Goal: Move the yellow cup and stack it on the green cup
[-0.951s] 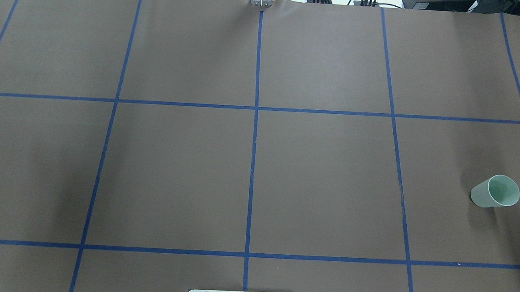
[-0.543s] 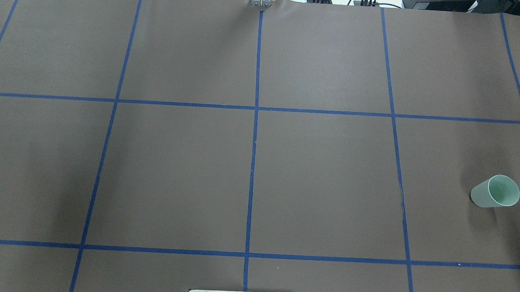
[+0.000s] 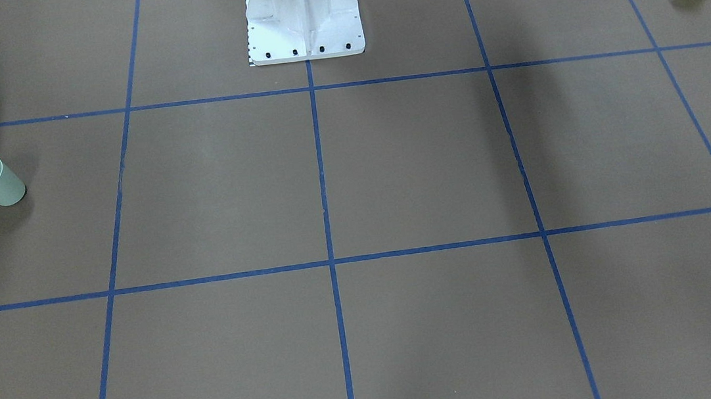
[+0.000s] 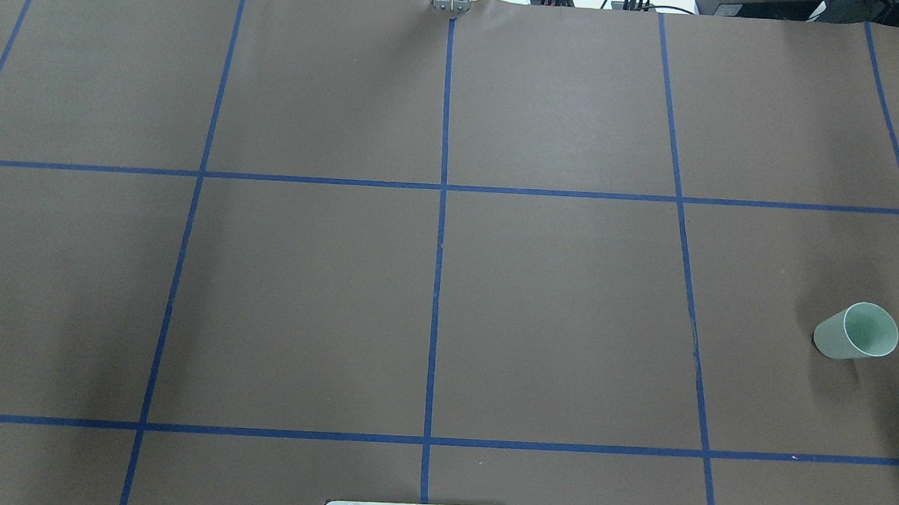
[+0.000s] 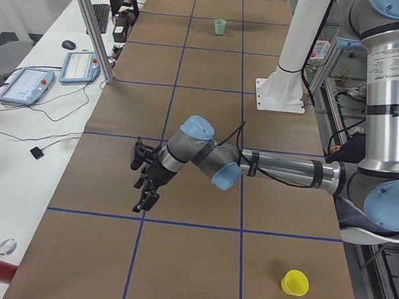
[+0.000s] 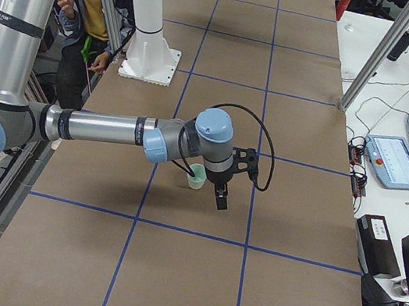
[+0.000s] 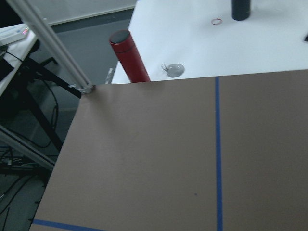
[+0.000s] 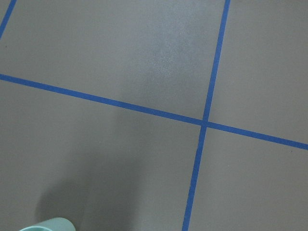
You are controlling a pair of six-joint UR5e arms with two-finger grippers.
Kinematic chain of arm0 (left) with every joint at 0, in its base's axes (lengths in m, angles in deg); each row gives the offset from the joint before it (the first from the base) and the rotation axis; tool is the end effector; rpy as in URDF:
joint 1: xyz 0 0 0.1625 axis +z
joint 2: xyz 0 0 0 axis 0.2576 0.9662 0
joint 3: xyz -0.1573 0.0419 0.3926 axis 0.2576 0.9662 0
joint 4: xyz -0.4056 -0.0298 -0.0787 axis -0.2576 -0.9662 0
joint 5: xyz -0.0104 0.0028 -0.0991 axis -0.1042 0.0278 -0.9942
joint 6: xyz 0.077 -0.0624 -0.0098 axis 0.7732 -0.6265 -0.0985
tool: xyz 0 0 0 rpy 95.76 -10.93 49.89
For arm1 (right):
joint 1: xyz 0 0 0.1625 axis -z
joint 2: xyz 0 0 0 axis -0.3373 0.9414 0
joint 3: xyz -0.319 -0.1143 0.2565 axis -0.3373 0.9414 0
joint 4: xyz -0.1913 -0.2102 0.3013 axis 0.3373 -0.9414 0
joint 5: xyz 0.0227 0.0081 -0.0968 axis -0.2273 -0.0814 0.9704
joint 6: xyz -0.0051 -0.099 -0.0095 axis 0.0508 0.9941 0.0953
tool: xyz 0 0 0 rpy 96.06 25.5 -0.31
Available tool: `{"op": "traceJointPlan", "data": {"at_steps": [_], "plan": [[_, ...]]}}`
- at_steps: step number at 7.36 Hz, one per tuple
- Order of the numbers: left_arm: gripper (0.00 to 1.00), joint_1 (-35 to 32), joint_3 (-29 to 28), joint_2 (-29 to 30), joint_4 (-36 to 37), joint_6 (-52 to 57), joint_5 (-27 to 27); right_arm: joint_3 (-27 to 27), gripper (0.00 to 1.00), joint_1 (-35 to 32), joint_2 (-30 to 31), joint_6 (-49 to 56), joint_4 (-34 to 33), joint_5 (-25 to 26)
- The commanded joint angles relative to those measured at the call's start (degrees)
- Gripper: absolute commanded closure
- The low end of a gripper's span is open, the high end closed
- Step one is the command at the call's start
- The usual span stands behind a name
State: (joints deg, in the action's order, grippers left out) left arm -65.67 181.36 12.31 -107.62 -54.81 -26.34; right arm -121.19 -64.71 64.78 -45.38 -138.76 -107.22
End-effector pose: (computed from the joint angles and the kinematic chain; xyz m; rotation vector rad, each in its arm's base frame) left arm -0.0529 -0.4712 0.5847 0.5809 0.3200 -0.5230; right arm 0.0273 -0.4275 0.5696 0.2836 -0.7328 -0.1117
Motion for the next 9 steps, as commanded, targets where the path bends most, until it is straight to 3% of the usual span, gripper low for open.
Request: {"op": "traceJointPlan", "data": {"at_steps": [1,2,6,7,9], "plan": [[0.0,5.0,0.2,-1.3,2.1,-10.8,13.3,-0.1,0.0,0.0,0.7,0.0,0.1,-0.1],[0.0,9.0,0.2,-1.5,7.1,-17.9,20.1,-0.1,0.0,0.0,0.8,0.0,0.1,-0.1],[0.0,10.5,0.1,-3.3,21.5,-34.6,26.5,-0.2,0.0,0.0,1.3,0.2,0.2,-0.2],[0.0,11.0,0.1,-3.3,26.7,-40.6,27.2,-0.2,0.0,0.0,1.5,0.5,0.3,-0.2],[0.0,16.3,0.6,-2.8,44.2,-57.0,28.7,0.0,0.0,0.0,3.3,0.0,4.3,-0.5]]}}
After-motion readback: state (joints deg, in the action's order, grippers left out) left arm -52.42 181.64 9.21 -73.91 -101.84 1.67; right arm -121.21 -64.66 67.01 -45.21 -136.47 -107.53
